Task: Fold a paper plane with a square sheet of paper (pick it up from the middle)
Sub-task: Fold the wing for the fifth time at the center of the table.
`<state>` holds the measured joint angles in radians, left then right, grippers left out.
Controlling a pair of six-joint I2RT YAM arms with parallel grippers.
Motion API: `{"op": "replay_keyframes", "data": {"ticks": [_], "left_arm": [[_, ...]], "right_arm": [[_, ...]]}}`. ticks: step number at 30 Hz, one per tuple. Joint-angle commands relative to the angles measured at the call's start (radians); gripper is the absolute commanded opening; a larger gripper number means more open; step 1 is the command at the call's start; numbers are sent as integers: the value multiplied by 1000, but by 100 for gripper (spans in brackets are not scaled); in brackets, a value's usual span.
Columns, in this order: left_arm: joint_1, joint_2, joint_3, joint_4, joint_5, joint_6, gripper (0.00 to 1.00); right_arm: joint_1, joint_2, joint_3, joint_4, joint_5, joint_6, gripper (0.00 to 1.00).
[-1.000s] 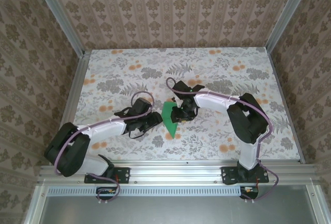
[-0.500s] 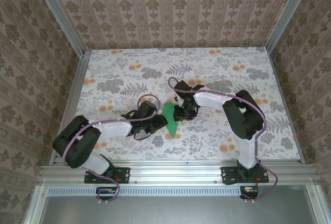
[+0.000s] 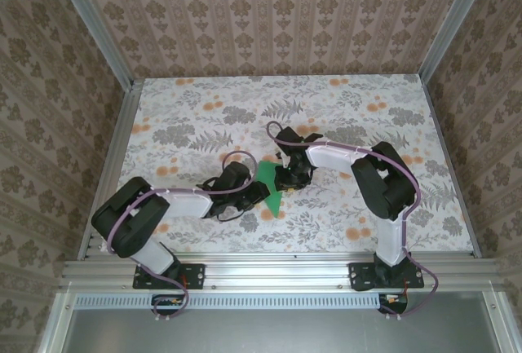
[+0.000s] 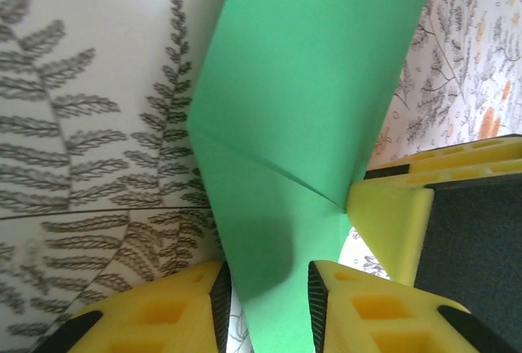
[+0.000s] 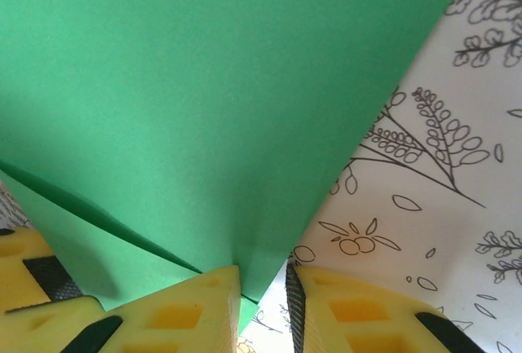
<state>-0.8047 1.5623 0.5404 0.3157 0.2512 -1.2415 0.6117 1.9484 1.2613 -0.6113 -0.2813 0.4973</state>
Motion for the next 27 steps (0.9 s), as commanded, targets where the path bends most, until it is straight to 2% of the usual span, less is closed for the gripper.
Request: {"op": "replay_keyframes", "data": {"ticks": [1,5,13,16,21,27], "left_arm": [[-10,12,-18,76,-2,-17,32],[-11,11,-16,79,-21,4,27],[-10,-12,-8,50,-78,109,10],[-7,-22,25,-23,-86,210,5],[15,-46,100,-182,-77,436,3],[67,-42,164,-286,-35,644,1]], "right_arm": [[-7,20,-29,29,1,24,25],[-13,10,-33,35,-10,30,25],[-53,-103,-58,96,-75,36,29],[-81,-173,-86,143,-100,29,32],[-101,-217,-113,182,-132,-24,34],[-98,-169,-122,265,-224,2,28]]}}
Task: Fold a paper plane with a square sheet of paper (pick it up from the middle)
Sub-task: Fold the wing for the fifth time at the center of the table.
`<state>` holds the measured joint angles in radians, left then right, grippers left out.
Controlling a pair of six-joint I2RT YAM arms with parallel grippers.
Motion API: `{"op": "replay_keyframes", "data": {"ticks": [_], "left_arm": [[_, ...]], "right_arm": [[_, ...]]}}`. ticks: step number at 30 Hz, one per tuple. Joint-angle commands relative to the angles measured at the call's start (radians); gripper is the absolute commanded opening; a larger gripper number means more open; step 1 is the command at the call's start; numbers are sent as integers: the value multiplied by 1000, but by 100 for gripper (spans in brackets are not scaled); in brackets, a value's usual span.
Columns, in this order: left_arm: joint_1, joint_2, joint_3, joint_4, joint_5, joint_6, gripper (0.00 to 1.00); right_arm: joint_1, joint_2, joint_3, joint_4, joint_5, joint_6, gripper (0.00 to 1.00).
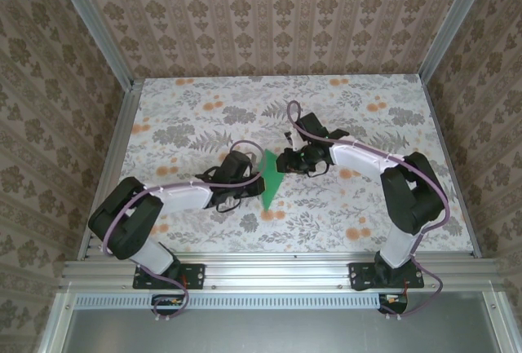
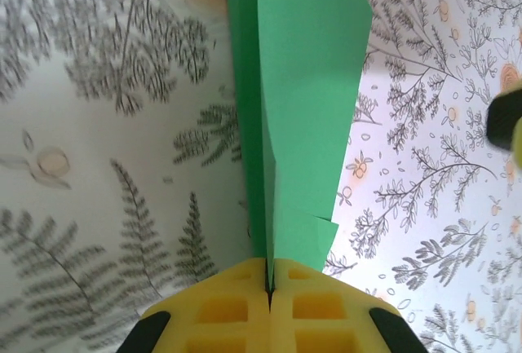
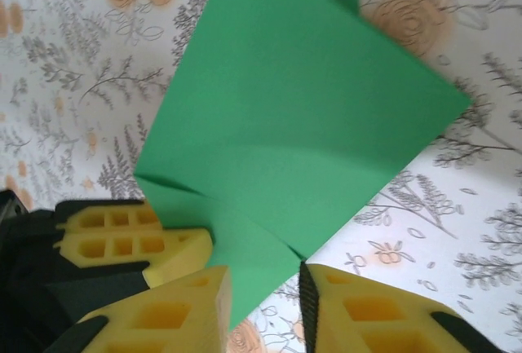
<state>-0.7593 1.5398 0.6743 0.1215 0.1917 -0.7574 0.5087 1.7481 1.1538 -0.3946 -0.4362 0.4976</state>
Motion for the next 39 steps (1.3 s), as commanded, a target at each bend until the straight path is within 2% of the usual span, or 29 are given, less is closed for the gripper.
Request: {"op": "replay_keyframes", "data": {"ticks": [1,10,20,23,28,31,39], "left_arm": [[29,-13,37,-97,33,175,1],[48,47,79,-104,52,199,0],[49,47,66,-83,51,175,2],[50,47,59,-71,49,156,4],[49,26,16,-8,41,56,19],[41,-4,-45,85,36,-23,25],[-23,-101,-143,170,-34,-107,28]], "right_arm": [[8,43,-13,57,-74,11,26],[30,149,10,90,-130,48,14],[37,229,26,125,-183,73,14],[37,246,25,124,-176,79,14],[37,254,12,119,-134,96,14],[37,257,3,127,-121,118,14],[37,262,-3,134,-99,171,14]]}}
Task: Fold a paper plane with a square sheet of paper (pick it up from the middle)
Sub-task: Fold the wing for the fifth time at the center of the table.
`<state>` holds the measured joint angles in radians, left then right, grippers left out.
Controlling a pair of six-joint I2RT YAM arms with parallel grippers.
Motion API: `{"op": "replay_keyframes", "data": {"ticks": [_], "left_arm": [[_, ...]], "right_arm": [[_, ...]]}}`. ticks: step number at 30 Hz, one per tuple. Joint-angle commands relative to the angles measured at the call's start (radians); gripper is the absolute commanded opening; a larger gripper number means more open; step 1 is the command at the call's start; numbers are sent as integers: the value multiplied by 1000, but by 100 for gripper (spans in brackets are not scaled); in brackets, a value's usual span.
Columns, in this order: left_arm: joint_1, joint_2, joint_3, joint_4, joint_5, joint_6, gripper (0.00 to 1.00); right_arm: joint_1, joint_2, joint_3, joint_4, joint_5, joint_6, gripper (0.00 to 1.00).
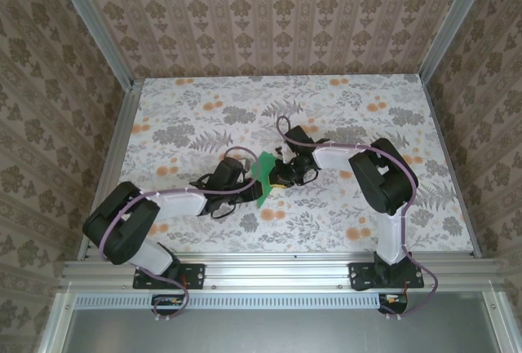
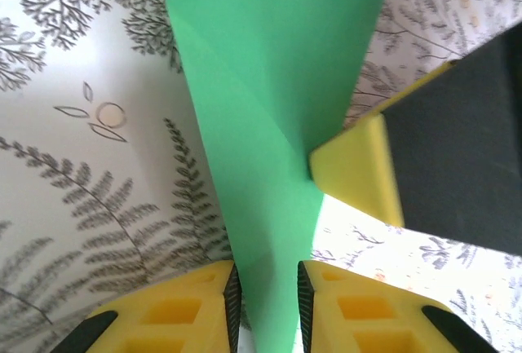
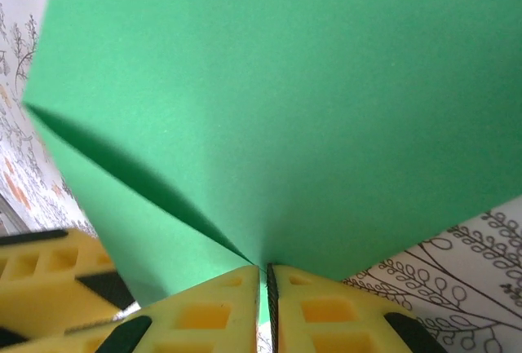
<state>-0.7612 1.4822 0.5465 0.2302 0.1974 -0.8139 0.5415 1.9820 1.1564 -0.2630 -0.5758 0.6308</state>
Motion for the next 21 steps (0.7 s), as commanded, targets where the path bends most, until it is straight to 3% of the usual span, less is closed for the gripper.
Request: {"op": "replay_keyframes", "data": {"ticks": [1,10,21], "left_arm": [[-28,-49,-21,60,-48,-54,28],[-75,-6,-30,78,-100,-85,25],[-92,14,-31,34,-181,-54,13]], "right_arm": [[5,29,-5,5,42,45,14],[3,30,-19,31,45,109,15],[-3,28,-23,24,49,128,15]]}}
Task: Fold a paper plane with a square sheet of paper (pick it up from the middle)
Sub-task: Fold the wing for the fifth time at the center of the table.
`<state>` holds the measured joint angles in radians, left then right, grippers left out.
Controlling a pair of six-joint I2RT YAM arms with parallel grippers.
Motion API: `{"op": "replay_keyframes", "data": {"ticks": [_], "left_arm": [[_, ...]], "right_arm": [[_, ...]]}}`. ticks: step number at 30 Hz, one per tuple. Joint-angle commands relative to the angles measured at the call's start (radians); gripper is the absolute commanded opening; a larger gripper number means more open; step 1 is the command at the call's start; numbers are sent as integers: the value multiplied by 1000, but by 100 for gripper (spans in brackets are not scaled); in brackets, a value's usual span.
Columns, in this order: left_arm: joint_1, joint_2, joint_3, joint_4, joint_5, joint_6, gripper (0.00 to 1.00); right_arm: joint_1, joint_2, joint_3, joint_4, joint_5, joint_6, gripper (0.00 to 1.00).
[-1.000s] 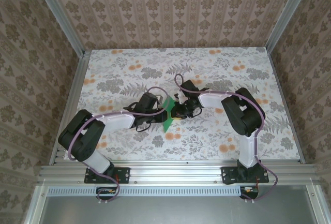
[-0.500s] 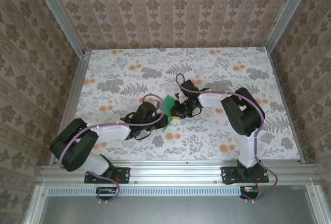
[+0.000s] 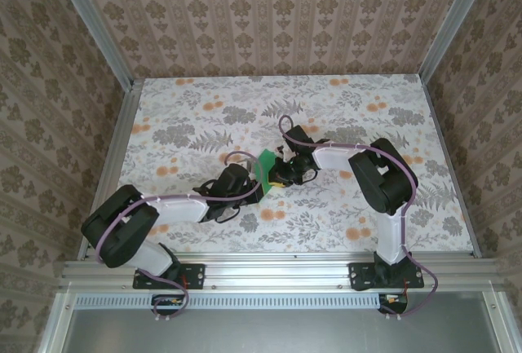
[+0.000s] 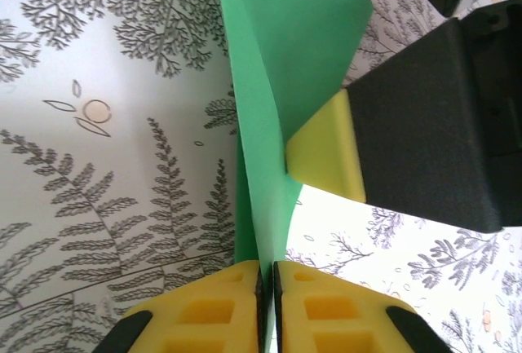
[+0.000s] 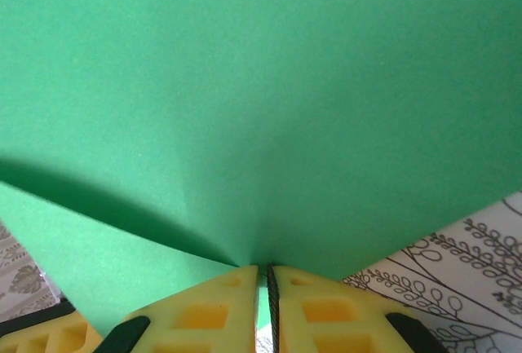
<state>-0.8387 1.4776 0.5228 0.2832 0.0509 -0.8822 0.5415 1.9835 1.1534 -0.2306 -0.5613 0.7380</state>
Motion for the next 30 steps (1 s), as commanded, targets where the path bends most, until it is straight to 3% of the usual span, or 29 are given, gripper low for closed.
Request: {"op": "replay_keyframes", "data": {"ticks": [1,8,17,25,30], "left_arm": [[-18,27,-4,-19,-34,22,10],[-49,50,43,-119,-107,136,5],[-116,61,91,-180,-227,425,2],[-161,113,93,-137,-306,601,1],[-169,115,69,-106,-329,640,1]], "right_arm": [[-3,26,-21,-8,33,24,15],[-20,-31,-20,1,15,47,18],[-64,-179,-64,32,77,142,37],[-92,-163,-58,93,44,317,56],[-86,-116,-27,108,-6,380,59]]}}
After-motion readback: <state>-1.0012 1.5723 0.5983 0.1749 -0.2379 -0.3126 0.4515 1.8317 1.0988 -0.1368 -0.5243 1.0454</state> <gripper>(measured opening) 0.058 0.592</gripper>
